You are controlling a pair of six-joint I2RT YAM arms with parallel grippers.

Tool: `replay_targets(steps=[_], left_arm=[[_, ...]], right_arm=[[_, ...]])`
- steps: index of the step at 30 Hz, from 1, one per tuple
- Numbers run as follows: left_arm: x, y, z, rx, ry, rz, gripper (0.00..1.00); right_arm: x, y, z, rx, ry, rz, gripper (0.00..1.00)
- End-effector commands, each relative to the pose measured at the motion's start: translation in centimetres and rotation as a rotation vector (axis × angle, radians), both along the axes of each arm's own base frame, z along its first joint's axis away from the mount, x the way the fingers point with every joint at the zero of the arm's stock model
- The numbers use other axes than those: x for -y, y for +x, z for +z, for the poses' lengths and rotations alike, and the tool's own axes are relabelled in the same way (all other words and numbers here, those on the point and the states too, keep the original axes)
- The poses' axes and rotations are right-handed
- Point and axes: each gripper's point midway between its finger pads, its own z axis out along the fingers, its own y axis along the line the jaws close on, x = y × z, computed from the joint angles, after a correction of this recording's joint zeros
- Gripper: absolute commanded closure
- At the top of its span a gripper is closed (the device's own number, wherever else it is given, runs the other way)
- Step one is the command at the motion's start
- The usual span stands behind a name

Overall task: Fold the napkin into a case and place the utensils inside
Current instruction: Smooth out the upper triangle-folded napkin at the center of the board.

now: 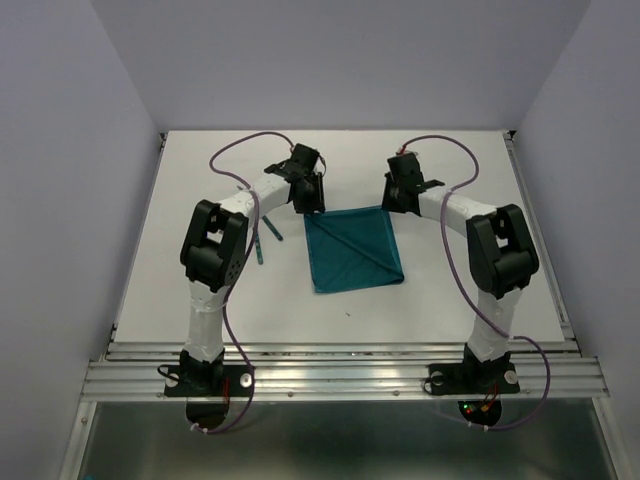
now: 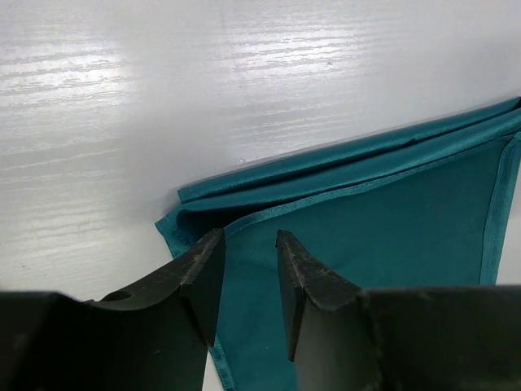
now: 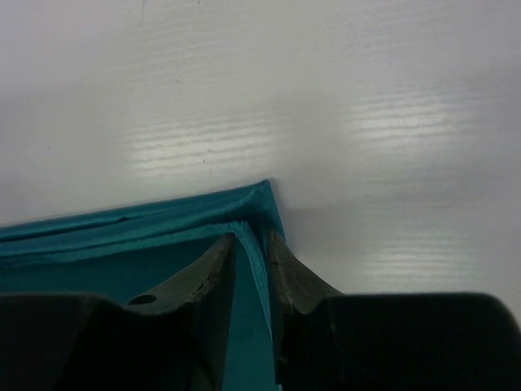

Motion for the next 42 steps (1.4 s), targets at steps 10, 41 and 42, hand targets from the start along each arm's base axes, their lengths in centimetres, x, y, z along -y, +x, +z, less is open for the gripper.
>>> replay_targets(steps=[10, 41, 42], left_arm=[[-1.3, 1.2, 6.6, 0.176, -0.006, 0.045, 0.57], [0.0, 1.7, -0.1, 0.075, 0.026, 0.013, 0.64], [0.1, 1.7, -0.1, 0.076, 0.026, 0.016, 0.64]], right_arm=[[0.5, -12.8, 4.4, -0.028, 0.179, 0.011, 0.7], [0.2, -18.8, -2.9, -0.187, 0.165, -0.019, 0.97], [0.1, -18.5, -2.4, -0.177, 0.166, -0.019, 0.96]])
